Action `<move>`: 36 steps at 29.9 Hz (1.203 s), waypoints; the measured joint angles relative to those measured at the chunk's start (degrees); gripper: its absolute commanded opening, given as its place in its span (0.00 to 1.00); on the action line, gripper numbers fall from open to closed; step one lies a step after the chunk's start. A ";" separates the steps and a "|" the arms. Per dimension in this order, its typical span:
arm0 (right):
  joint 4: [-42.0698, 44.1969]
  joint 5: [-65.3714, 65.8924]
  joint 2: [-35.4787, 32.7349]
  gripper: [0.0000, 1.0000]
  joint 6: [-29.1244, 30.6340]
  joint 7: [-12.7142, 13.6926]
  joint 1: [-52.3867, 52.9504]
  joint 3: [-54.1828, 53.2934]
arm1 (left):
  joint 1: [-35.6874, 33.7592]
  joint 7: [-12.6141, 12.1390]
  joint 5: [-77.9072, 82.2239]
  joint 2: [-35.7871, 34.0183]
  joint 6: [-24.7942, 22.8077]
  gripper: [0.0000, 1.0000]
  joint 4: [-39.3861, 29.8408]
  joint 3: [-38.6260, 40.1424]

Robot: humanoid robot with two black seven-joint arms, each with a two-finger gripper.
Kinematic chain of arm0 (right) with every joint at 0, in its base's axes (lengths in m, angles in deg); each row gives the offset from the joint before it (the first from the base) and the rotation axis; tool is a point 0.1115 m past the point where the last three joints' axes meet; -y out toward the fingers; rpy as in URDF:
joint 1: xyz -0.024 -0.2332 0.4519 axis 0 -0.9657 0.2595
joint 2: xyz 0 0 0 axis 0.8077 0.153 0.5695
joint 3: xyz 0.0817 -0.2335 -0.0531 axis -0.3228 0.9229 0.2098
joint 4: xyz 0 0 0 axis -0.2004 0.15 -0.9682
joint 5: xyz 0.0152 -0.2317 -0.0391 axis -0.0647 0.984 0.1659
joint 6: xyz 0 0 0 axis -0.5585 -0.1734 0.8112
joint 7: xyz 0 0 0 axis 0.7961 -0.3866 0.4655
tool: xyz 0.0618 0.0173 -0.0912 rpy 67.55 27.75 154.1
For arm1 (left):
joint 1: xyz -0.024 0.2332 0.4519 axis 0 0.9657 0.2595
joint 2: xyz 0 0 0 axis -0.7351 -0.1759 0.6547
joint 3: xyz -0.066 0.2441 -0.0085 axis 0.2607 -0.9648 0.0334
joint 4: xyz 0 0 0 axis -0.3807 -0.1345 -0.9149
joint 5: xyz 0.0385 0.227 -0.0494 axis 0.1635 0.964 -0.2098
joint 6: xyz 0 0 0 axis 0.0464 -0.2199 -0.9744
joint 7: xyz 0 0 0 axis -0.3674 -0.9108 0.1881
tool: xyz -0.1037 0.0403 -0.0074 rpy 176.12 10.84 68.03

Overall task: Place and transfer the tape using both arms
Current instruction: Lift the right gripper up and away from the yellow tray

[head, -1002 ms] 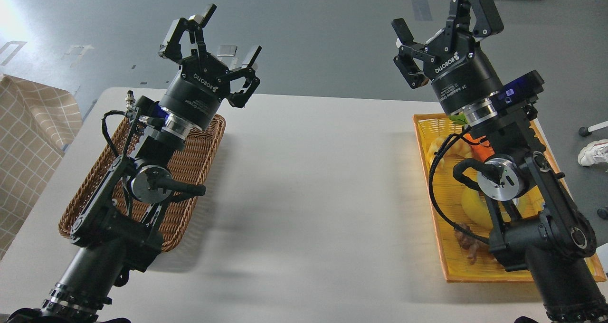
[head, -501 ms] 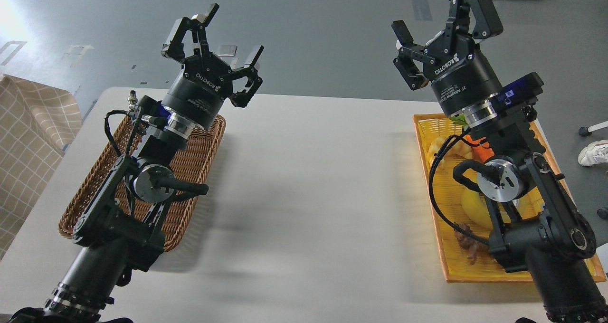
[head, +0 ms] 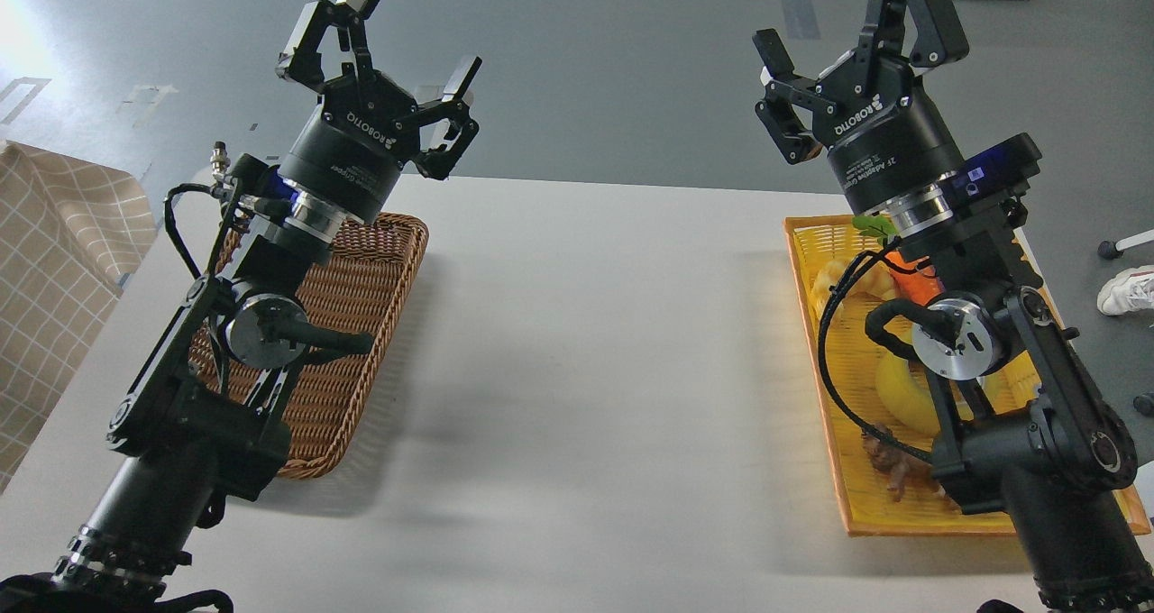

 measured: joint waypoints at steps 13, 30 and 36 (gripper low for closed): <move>0.38 -0.06 -0.01 1.00 4.96 2.14 1.27 -0.44 | 1.42 0.26 -0.58 -2.41 -1.94 0.98 -0.61 1.28; 0.16 -0.70 -0.01 1.00 5.75 1.34 3.33 -5.53 | 2.49 0.15 -0.60 -0.78 -1.09 0.98 -0.58 1.17; -0.27 0.06 0.00 1.00 6.00 -2.17 3.60 -5.51 | 3.69 0.32 -0.45 -1.44 -1.44 0.98 -0.84 1.22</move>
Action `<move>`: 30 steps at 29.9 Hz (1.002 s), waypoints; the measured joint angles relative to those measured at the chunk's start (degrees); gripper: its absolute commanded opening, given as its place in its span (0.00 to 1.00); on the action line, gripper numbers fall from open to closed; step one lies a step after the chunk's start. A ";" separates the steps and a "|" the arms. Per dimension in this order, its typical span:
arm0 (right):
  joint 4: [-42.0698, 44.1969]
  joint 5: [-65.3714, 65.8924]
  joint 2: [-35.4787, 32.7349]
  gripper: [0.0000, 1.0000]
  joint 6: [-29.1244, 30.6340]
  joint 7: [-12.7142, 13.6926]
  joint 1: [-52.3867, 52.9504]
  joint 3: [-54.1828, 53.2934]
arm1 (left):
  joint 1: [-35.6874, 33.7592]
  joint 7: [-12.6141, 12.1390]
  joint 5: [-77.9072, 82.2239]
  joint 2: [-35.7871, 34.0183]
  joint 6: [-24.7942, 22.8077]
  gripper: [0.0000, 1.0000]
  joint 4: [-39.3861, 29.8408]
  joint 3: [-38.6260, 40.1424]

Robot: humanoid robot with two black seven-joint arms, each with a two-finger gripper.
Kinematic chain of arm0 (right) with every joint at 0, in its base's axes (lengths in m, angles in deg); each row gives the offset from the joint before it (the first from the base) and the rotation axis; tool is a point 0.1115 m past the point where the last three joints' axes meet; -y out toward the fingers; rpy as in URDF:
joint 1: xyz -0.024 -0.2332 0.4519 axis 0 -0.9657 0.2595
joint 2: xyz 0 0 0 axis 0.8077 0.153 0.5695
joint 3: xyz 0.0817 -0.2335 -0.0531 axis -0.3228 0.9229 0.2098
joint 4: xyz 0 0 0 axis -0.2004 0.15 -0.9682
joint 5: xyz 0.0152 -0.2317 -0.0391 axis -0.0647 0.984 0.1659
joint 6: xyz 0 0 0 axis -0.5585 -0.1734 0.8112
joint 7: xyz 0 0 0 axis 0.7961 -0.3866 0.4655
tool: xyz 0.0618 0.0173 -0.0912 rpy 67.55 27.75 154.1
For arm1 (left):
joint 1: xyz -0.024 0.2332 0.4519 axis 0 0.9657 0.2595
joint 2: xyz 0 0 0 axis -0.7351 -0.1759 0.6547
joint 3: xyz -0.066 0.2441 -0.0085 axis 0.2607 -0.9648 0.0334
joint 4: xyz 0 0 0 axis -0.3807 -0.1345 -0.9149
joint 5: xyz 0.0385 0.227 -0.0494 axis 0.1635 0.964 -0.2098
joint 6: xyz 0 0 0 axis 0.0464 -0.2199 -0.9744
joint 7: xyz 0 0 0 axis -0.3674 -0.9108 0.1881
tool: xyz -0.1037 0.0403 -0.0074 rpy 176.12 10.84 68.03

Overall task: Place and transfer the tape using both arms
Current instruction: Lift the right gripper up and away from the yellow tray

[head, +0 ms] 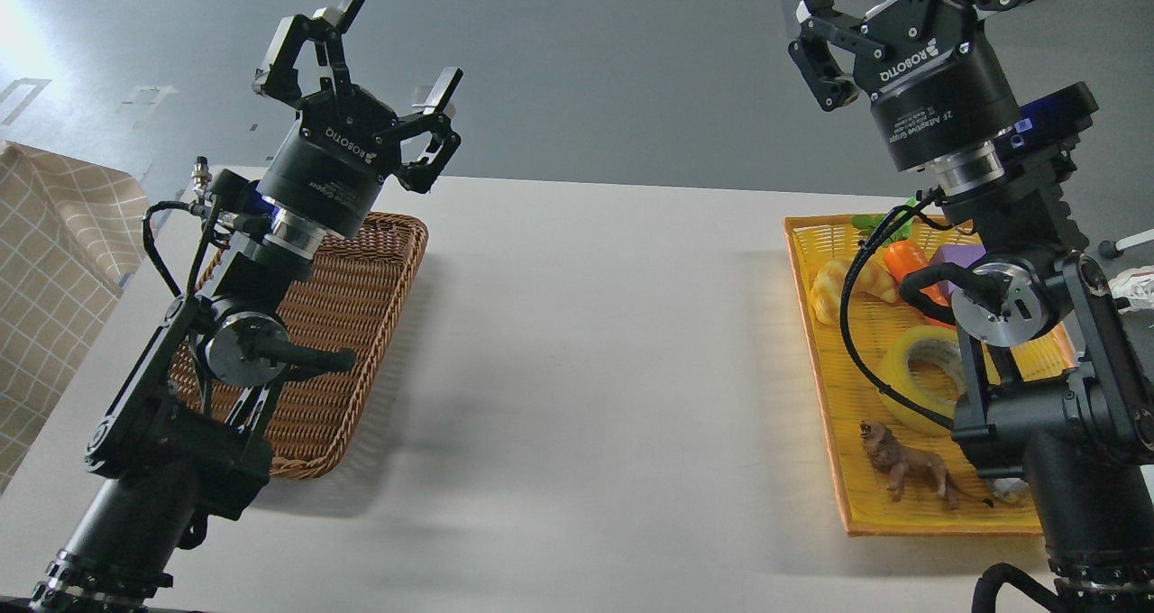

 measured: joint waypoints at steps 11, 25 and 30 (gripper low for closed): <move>-2.26 17.97 -0.95 1.00 -1.78 -0.25 -0.31 0.91 | 2.89 1.54 -0.05 0.06 -1.26 0.98 -2.35 0.29; -2.83 33.28 -11.71 1.00 -4.93 6.94 -0.83 3.65 | 5.44 3.31 -0.07 1.79 -0.86 0.98 -2.44 0.96; -3.08 38.79 -20.11 1.00 -4.87 6.61 -0.55 8.37 | 5.64 3.37 -0.13 2.07 -0.90 0.98 -2.40 1.13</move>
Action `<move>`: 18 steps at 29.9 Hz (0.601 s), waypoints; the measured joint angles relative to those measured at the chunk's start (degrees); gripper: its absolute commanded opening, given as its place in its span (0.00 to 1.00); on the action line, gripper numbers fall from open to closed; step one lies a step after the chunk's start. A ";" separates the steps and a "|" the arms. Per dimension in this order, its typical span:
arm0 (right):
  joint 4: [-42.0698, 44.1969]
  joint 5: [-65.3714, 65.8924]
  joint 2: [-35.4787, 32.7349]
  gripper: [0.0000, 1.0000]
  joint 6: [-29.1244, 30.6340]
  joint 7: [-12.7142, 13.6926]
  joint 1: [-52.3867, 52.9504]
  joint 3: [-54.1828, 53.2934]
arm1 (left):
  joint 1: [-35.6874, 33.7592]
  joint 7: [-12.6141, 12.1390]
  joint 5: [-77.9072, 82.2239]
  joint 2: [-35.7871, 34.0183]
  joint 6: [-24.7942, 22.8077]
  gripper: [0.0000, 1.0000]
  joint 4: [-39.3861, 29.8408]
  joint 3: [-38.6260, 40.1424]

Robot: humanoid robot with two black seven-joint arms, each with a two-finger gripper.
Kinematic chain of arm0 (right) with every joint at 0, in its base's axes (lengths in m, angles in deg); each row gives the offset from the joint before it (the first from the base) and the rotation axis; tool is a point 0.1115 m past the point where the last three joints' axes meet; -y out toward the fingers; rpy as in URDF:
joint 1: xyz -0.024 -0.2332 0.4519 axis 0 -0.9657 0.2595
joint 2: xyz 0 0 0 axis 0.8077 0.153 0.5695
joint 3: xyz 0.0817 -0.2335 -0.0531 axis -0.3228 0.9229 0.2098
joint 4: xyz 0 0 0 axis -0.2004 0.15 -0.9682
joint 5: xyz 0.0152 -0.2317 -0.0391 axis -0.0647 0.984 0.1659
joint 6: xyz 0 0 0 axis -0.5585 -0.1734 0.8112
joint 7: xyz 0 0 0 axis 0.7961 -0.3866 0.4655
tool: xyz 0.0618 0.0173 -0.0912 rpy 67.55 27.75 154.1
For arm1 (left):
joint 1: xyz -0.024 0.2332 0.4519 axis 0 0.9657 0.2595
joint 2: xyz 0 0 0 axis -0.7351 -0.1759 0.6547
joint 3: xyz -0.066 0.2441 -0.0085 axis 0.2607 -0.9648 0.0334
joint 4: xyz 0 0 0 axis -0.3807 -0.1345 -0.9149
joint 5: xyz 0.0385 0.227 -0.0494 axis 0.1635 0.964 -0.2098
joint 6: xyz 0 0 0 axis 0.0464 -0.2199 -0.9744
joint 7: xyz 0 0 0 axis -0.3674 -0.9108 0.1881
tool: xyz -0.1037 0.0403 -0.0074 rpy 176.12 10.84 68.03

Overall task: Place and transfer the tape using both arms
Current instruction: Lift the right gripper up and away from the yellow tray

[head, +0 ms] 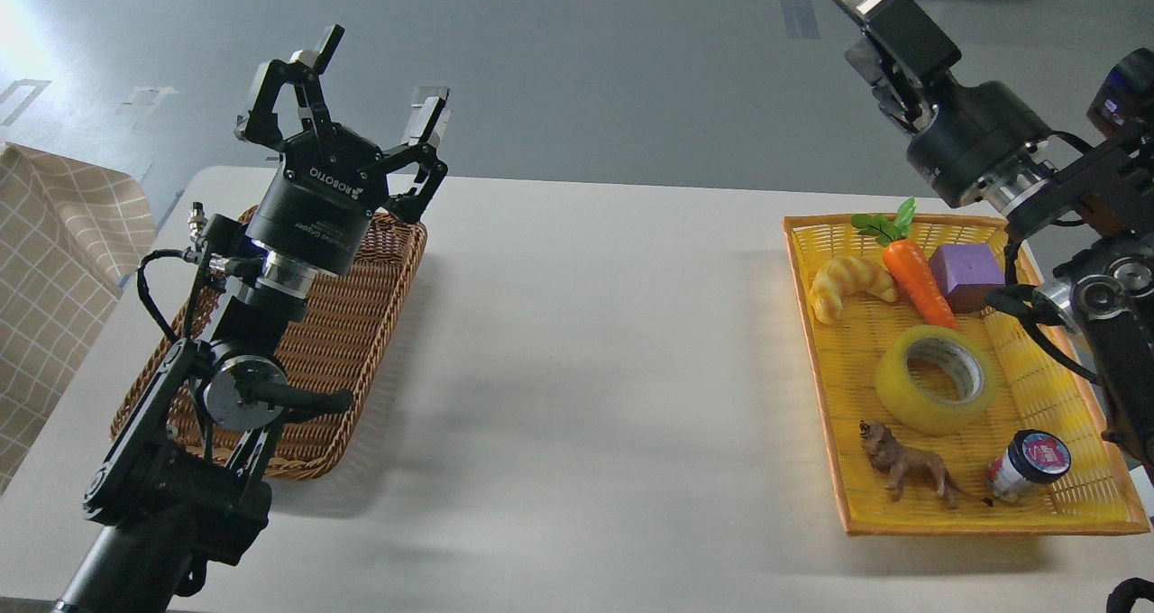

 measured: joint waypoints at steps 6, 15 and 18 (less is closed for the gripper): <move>-2.15 0.71 -8.73 1.00 0.29 -2.01 0.68 0.90 | 0.58 0.00 -0.02 0.21 -0.28 0.98 0.17 -0.05; -1.59 0.13 -11.94 1.00 0.51 -4.47 -0.12 -0.49 | 1.20 -0.08 -0.37 0.12 -0.43 0.98 0.97 0.46; -1.78 -2.40 -11.94 1.00 0.83 -4.44 -1.70 -2.84 | 1.21 -0.09 -0.37 0.10 -0.39 0.98 1.30 0.68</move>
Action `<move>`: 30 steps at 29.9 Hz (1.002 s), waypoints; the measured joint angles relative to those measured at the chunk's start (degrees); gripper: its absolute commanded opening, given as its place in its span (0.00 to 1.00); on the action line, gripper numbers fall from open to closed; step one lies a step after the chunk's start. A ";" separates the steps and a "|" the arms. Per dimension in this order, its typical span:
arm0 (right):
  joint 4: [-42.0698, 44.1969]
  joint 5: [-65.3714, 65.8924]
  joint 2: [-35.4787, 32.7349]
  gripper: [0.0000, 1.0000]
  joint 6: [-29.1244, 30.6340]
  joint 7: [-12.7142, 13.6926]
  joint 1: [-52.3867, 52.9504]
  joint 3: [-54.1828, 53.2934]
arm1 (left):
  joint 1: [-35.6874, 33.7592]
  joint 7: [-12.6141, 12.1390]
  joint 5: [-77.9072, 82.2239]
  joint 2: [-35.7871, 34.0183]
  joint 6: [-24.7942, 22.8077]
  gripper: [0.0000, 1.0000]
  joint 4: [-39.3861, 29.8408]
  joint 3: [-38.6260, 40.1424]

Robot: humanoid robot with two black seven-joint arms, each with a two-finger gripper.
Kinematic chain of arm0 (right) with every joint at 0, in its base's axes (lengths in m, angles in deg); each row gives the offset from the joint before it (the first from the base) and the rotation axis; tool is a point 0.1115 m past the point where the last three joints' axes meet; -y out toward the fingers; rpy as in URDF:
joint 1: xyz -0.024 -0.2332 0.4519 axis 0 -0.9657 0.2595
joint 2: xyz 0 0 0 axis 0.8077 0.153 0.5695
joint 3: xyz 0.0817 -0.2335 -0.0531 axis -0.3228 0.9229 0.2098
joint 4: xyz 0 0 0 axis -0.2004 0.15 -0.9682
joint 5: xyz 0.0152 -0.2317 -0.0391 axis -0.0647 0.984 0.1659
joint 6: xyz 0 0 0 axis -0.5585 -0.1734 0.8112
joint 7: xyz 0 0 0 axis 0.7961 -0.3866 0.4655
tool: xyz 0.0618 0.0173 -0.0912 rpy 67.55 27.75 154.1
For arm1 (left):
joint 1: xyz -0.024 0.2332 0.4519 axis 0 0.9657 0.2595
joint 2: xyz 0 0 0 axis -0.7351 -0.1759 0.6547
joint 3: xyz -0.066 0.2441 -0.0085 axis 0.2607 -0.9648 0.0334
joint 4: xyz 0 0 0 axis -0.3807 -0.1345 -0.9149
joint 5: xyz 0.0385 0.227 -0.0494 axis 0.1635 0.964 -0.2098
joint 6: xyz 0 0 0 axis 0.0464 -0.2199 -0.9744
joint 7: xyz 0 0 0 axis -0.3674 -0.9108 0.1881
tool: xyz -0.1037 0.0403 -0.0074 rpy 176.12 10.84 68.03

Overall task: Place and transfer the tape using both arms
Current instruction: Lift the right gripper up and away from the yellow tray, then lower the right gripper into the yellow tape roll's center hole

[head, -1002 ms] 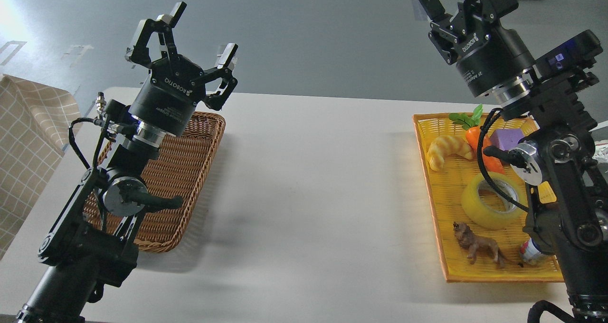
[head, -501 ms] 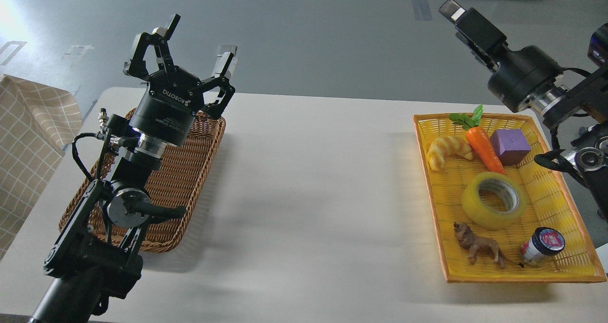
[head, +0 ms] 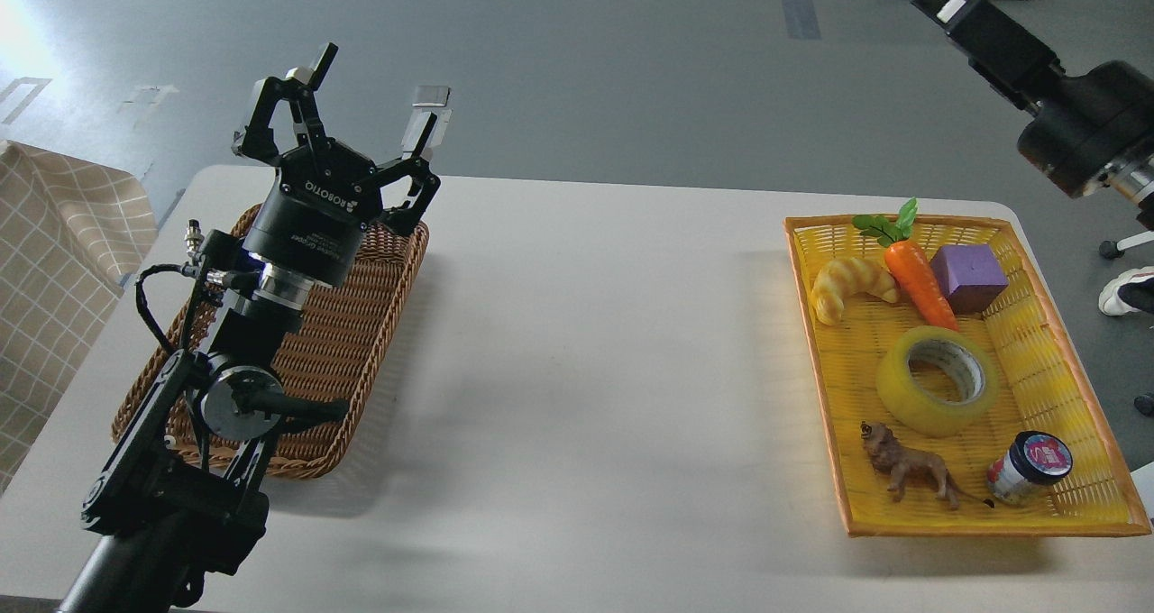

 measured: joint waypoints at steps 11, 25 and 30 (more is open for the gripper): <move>-0.41 -5.75 -1.18 1.00 -0.31 2.58 -1.88 -2.17 | -0.21 -0.04 0.22 -0.19 0.68 0.98 0.10 0.22; -3.22 -4.50 -13.48 1.00 2.79 14.59 -3.24 1.95 | 0.42 -0.04 0.48 -0.10 0.76 0.98 -0.31 1.81; -3.53 2.80 -18.20 1.00 4.03 14.63 -4.27 6.05 | 0.41 -0.06 0.50 -0.09 0.78 0.98 -0.35 1.79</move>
